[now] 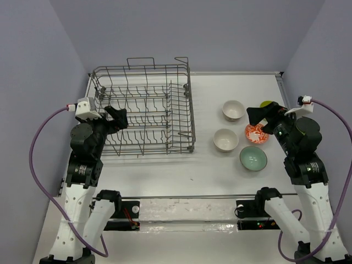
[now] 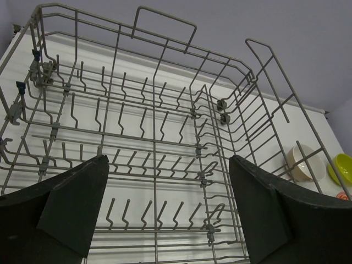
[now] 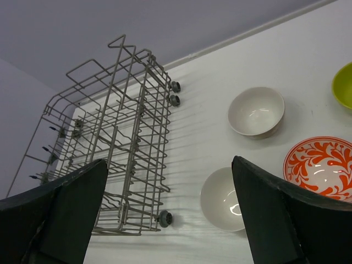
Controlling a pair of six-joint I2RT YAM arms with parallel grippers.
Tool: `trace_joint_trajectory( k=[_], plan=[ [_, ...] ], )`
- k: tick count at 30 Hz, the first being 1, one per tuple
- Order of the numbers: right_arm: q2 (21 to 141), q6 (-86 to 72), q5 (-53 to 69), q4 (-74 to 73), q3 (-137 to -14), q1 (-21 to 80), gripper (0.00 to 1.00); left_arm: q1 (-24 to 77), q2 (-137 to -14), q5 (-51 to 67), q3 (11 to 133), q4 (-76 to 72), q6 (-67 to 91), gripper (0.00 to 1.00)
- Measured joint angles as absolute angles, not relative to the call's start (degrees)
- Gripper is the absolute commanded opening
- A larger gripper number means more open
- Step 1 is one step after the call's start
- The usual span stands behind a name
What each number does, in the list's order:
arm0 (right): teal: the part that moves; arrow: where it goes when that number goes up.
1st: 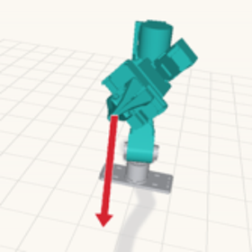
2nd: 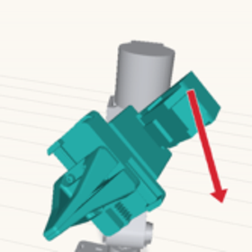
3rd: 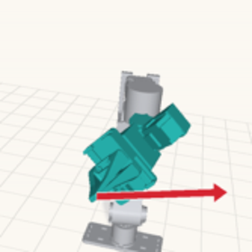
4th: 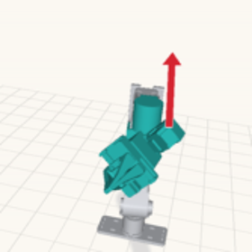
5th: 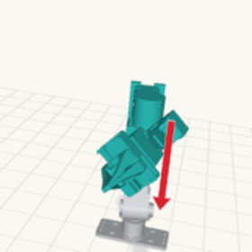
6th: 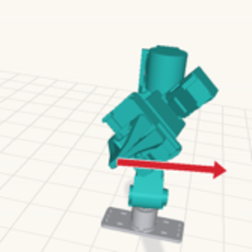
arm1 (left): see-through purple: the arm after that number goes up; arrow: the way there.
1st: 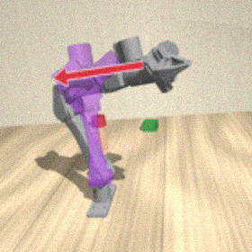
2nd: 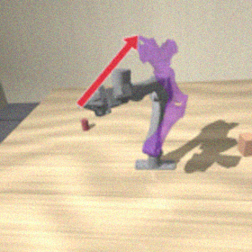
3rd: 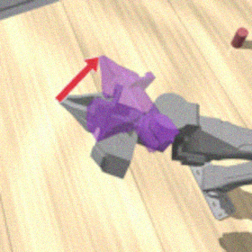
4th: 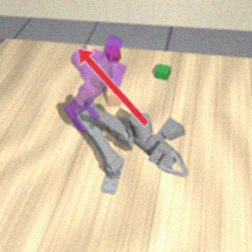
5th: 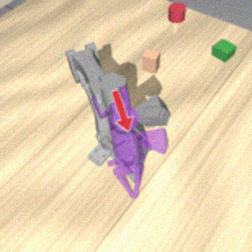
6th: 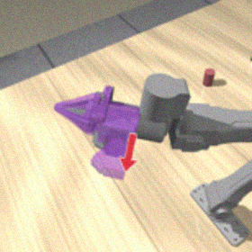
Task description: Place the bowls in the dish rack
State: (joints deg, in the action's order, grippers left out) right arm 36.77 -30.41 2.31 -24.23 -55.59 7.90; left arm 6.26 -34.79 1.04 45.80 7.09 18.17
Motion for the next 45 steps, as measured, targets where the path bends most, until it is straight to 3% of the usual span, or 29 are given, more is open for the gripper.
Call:
trace_joint_trajectory(
  k=[18,29,41,45],
  plan=[
    [47.2,-28.2,2.7,-30.0,-55.8,7.9,0.98,6.3,-35.3,1.0,45.8,7.1,18.2,0.99],
    [55.1,-26.8,-4.6,-33.4,-52.4,7.9,0.72,6.3,-35.9,1.0,45.8,7.4,18.2,0.99],
    [60.8,-27.1,-4.7,-32.5,-46.0,7.9,0.59,6.3,-36.1,1.0,45.8,7.6,18.4,0.99],
    [62.1,-27.5,-4.5,-31.3,-45.9,7.9,0.58,6.3,-36.1,1.0,45.8,7.6,18.5,0.99]
  ],
)
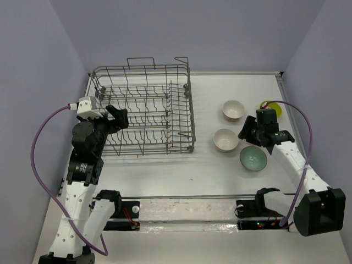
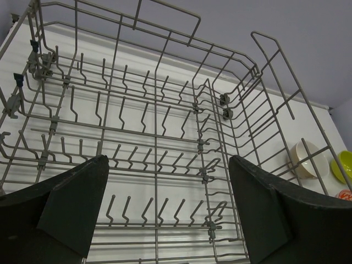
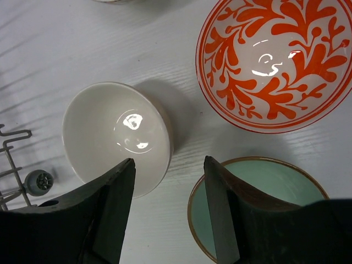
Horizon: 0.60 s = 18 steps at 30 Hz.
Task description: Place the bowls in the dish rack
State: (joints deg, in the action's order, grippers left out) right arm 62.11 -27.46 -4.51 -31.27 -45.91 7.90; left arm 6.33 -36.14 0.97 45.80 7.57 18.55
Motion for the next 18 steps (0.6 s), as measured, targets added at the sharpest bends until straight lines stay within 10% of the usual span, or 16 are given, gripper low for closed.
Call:
trace_joint_trajectory(
  k=[18],
  plan=[
    [68.4,-29.1,-4.5,-25.8,-42.2,9.1,0.55,6.3,-36.3,-1.0,45.8,7.8,18.6,0.99]
  ],
)
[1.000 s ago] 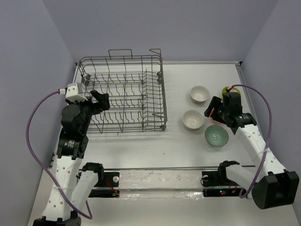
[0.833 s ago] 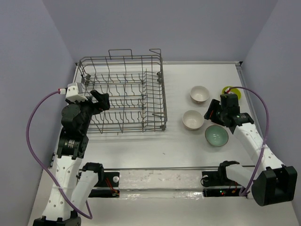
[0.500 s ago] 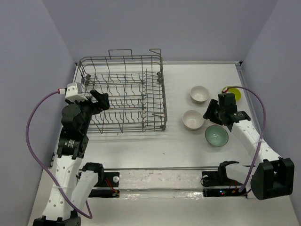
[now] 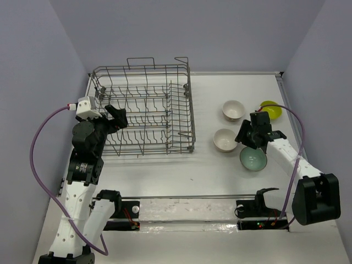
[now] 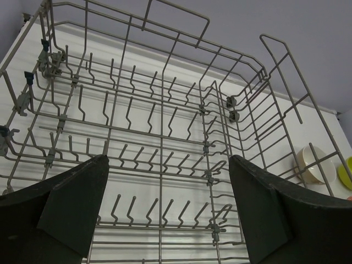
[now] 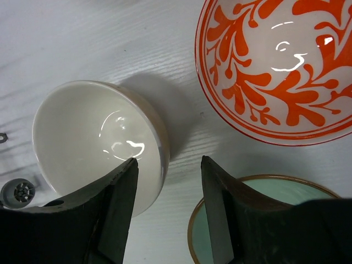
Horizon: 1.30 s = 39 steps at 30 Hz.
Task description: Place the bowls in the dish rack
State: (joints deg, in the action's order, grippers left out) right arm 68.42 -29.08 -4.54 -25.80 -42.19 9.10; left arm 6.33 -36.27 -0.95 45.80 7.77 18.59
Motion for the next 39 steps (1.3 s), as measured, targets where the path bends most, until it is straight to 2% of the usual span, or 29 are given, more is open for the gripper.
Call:
trace_joint_trajectory(
  k=[4,14,21,26,33,39],
  plan=[
    [69.6,-29.6,-4.6,-24.4,-42.2,9.9,0.54,6.3,-36.3,-1.0,45.8,8.0,18.6,0.99],
    [74.2,-30.6,-5.1,-21.0,-40.8,11.4,0.43,6.3,-37.0,-1.4,45.8,8.0,18.6,0.99],
    [76.2,-31.3,-5.5,-18.7,-40.3,12.1,0.38,6.3,-37.4,-1.5,45.8,8.1,18.6,0.99],
    [77.0,-31.4,-5.6,-18.3,-40.2,12.1,0.26,6.3,-37.5,-1.7,45.8,8.5,18.6,0.99],
    [77.1,-31.8,-6.1,-17.5,-39.2,12.1,0.02,6.3,-37.5,-2.0,45.8,8.6,18.7,0.99],
    [75.6,-31.8,-6.7,-17.9,-38.6,12.1,0.01,6.3,-37.5,-2.0,45.8,8.9,18.9,0.99]
  ],
)
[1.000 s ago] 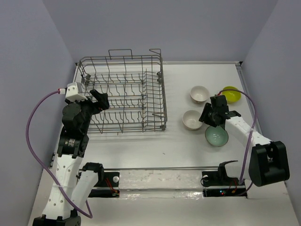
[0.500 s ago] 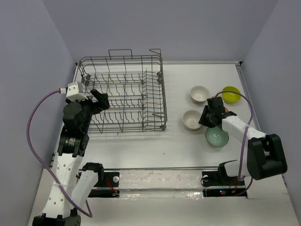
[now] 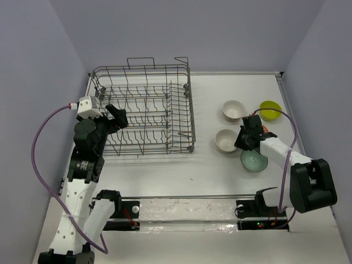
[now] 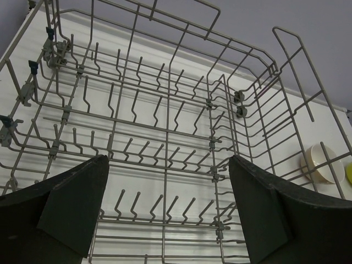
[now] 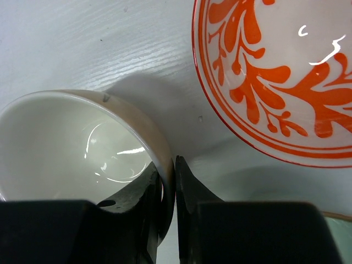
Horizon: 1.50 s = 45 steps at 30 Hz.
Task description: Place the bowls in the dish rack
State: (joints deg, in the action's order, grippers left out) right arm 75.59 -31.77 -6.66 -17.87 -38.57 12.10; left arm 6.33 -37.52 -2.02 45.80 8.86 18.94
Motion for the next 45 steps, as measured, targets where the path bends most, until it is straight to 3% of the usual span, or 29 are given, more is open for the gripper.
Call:
trace_joint_trajectory(
  k=[6,11,20,28,45],
  plan=[
    [70.5,-31.7,-7.2,-22.6,-39.0,12.1,0.01,6.6,-39.4,-0.6,47.6,9.9,19.6,0.99],
    [66.6,-30.9,-7.3,-30.0,-46.5,12.2,0.01,10.1,-44.1,1.3,57.4,14.0,21.6,0.98],
    [63.3,-30.3,-11.2,-38.4,-68.2,21.5,0.01,33.6,-57.9,-11.1,80.1,24.8,23.9,0.98],
    [67.9,-30.4,-16.8,-43.2,-84.0,31.8,0.01,44.2,-67.5,-20.3,83.5,31.6,27.0,0.96],
    [81.7,-30.5,-27.0,-46.3,-93.3,43.9,0.01,55.3,-70.9,-29.1,89.1,35.0,31.7,0.95]
  ],
)
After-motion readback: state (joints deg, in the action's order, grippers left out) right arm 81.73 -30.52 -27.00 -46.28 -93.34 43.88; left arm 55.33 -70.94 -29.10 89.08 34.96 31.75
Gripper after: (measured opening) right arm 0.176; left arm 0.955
